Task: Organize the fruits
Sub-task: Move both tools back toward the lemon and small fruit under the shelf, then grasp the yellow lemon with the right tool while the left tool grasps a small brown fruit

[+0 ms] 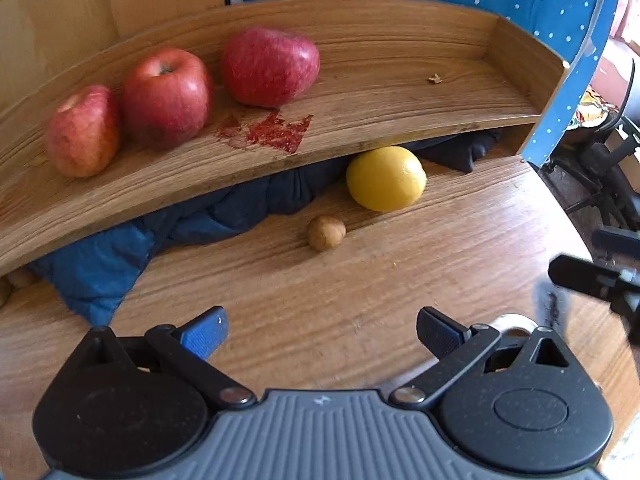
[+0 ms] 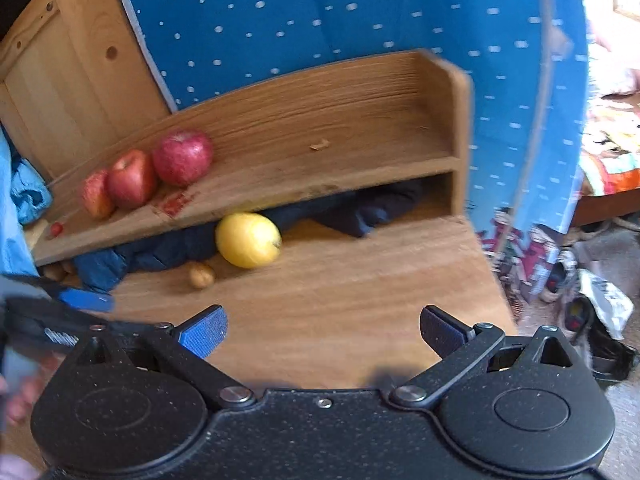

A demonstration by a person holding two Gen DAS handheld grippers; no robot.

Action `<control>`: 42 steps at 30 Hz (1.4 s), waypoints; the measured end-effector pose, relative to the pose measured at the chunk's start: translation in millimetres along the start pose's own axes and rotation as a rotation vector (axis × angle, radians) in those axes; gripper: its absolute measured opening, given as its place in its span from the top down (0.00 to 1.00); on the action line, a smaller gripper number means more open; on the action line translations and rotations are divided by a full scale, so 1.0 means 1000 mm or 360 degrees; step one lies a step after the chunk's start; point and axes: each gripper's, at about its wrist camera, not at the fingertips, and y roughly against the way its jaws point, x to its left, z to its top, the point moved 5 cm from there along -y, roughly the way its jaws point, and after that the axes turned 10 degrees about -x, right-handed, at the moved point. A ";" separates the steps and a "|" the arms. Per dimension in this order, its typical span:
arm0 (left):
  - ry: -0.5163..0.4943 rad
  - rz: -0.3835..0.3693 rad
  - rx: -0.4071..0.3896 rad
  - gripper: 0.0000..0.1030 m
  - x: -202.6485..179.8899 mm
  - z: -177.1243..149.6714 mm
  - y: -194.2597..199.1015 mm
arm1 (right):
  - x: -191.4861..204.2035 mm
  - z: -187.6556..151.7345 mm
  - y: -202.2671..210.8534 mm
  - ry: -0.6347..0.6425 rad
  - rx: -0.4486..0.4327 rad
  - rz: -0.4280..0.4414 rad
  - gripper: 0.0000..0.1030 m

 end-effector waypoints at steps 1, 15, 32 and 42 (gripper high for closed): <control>-0.0017 -0.0008 -0.0010 0.01 0.001 0.001 -0.005 | 0.003 0.006 -0.007 -0.0005 0.0015 0.0034 0.01; -0.0292 -0.0215 -0.0100 0.02 -0.003 0.013 -0.052 | 0.043 0.033 -0.108 0.0162 0.0251 0.0264 0.01; -0.0207 -0.0342 -0.0230 0.47 0.012 0.022 -0.055 | 0.058 0.032 -0.151 0.0150 0.0284 0.0253 0.30; -0.0173 -0.0349 -0.0221 0.71 0.005 0.018 -0.051 | 0.067 0.021 -0.152 0.0132 0.0269 0.0242 0.39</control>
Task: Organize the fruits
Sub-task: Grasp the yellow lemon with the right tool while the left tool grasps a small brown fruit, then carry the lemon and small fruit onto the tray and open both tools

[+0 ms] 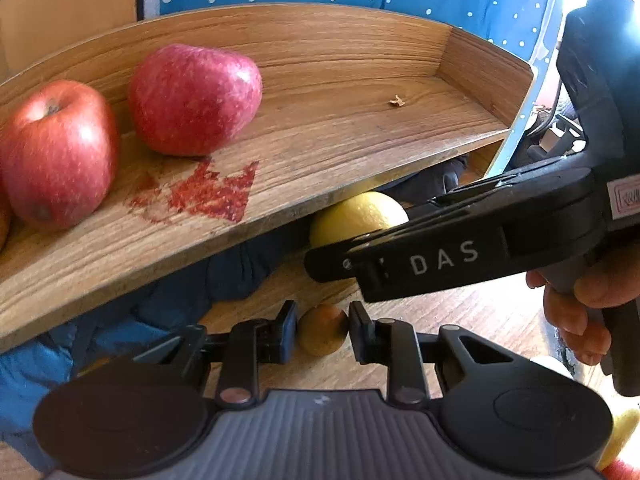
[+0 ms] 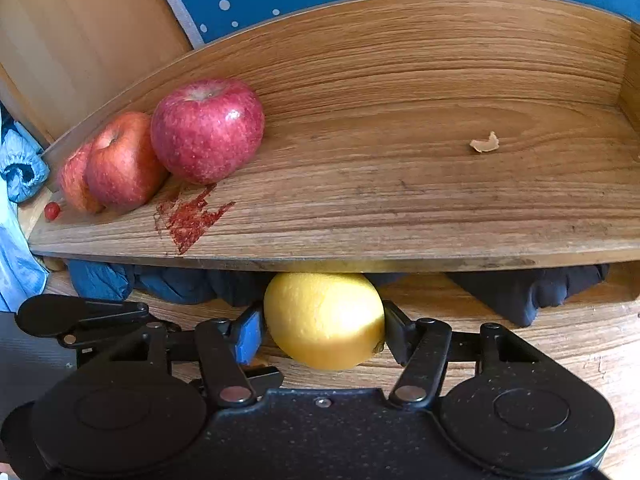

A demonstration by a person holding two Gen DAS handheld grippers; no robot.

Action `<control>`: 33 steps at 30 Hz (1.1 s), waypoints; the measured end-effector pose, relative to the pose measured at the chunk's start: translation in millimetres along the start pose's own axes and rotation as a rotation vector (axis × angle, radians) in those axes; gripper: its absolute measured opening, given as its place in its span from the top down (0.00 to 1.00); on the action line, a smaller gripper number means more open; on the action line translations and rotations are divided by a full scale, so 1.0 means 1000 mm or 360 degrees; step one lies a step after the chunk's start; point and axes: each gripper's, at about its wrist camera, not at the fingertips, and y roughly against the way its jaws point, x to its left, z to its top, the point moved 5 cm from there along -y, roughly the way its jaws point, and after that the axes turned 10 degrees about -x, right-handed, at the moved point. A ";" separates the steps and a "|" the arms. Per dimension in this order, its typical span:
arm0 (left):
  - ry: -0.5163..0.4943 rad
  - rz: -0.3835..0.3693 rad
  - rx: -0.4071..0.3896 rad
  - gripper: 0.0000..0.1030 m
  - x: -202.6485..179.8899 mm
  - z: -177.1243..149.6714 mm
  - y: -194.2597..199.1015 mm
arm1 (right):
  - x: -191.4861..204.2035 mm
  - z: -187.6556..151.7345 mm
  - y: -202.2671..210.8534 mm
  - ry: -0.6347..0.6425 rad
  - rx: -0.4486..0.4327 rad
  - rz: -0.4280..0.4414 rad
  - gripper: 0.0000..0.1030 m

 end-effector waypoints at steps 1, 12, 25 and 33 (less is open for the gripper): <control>0.0006 0.0012 0.0006 0.71 0.000 0.000 0.001 | -0.001 -0.001 0.001 -0.0007 -0.0008 -0.0003 0.40; 0.0160 0.0124 -0.0037 0.71 0.002 -0.010 0.046 | 0.007 -0.029 0.049 -0.0108 -0.0071 0.0080 0.40; 0.0437 0.0314 -0.0099 0.71 0.003 -0.045 0.109 | 0.031 -0.062 0.123 0.0005 -0.0128 0.0214 0.40; 0.0532 0.0373 -0.0054 0.71 0.002 -0.072 0.129 | 0.058 -0.090 0.151 0.0319 -0.0079 0.0295 0.40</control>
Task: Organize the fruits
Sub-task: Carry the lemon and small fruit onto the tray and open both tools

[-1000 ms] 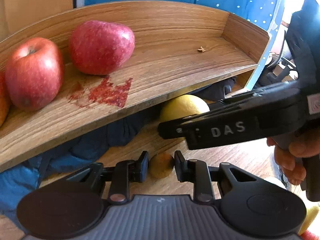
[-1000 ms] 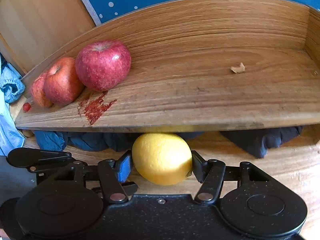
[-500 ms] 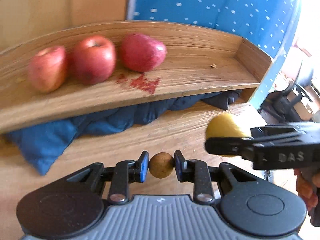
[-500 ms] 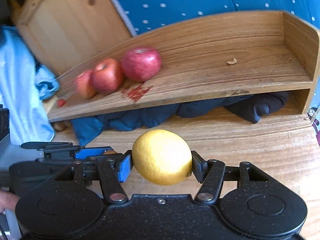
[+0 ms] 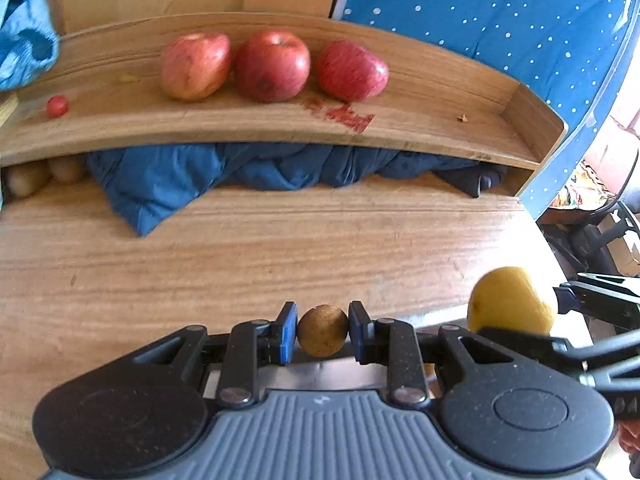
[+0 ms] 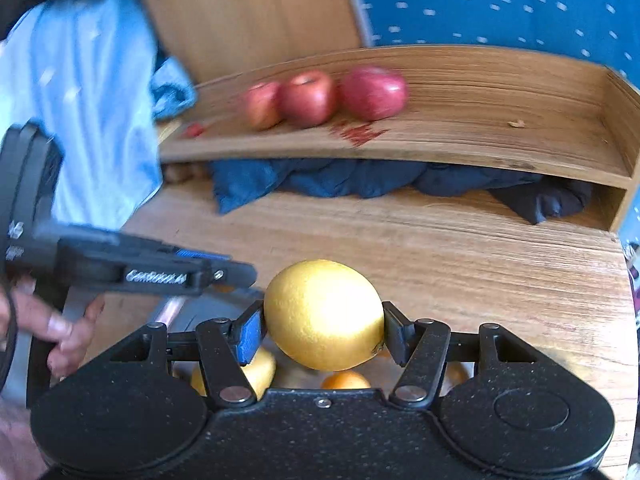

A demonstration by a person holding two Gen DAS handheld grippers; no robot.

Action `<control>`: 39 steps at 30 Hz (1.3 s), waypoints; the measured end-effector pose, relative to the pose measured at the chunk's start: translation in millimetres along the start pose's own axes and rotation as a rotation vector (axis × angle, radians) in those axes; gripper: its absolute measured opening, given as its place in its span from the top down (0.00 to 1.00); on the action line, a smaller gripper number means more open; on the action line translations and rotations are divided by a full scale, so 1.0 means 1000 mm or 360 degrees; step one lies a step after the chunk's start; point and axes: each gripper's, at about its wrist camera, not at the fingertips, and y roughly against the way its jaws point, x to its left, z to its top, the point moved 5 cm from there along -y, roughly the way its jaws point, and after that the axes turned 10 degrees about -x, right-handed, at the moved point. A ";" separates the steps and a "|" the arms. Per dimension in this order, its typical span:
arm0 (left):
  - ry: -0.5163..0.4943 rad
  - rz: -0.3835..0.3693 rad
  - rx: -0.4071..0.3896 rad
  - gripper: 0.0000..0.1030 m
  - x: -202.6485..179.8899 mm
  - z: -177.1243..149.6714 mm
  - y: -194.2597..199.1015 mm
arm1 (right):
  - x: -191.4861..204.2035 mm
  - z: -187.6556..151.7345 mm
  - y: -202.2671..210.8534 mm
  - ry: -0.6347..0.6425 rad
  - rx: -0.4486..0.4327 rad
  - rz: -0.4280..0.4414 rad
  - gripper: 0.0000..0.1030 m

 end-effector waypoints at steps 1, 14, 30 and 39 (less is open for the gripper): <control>0.0010 0.0006 0.0002 0.71 0.000 -0.003 0.002 | 0.004 -0.002 0.001 0.0023 0.0007 0.0014 0.40; 0.0061 0.0056 0.0029 0.71 -0.002 -0.023 0.020 | 0.025 -0.027 0.017 0.0106 0.0119 0.0070 0.40; 0.0046 0.0110 0.0059 0.71 -0.002 -0.028 0.026 | 0.038 -0.055 0.015 0.0207 0.0278 0.0028 0.40; 0.0080 0.0160 0.0070 0.62 0.005 -0.032 0.032 | 0.035 -0.062 0.012 0.0199 0.0308 -0.0001 0.39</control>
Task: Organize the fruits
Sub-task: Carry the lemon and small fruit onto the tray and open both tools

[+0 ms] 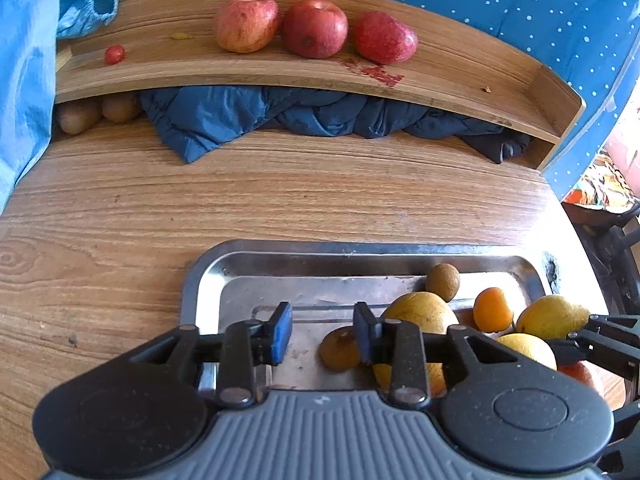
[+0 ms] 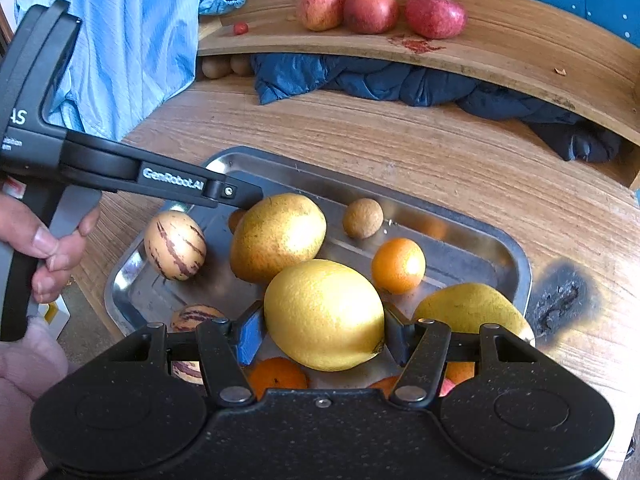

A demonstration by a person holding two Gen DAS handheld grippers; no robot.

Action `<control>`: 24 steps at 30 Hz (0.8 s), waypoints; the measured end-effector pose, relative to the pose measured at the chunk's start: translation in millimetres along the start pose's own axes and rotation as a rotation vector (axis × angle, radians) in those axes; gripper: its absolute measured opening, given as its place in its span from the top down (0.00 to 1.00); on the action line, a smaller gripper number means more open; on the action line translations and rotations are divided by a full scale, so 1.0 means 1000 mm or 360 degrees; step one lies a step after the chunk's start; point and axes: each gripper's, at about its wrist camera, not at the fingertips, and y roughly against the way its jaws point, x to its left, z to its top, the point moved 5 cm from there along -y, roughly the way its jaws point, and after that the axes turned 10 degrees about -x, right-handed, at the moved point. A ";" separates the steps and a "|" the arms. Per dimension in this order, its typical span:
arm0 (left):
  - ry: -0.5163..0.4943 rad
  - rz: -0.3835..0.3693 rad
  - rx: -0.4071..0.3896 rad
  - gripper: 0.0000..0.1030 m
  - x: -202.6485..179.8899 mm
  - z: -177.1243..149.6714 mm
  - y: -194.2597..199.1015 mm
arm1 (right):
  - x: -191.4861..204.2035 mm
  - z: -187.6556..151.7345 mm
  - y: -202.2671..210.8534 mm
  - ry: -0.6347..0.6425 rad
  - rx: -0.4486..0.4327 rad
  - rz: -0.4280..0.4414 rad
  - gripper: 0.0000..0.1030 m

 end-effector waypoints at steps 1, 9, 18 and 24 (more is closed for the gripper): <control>0.0005 0.0005 -0.0001 0.58 0.001 0.000 0.001 | 0.000 -0.001 0.000 -0.0003 0.0004 -0.0003 0.39; 0.0048 0.0045 -0.0062 0.30 0.005 0.002 0.017 | 0.000 -0.002 0.008 -0.0024 -0.0052 0.0002 0.37; 0.0099 0.0106 -0.0197 0.02 0.014 -0.001 0.043 | 0.010 0.001 0.032 0.0016 -0.0216 -0.0049 0.17; 0.0143 0.0164 -0.0242 0.01 0.021 -0.010 0.062 | 0.016 -0.003 0.055 -0.0023 -0.0344 -0.0124 0.09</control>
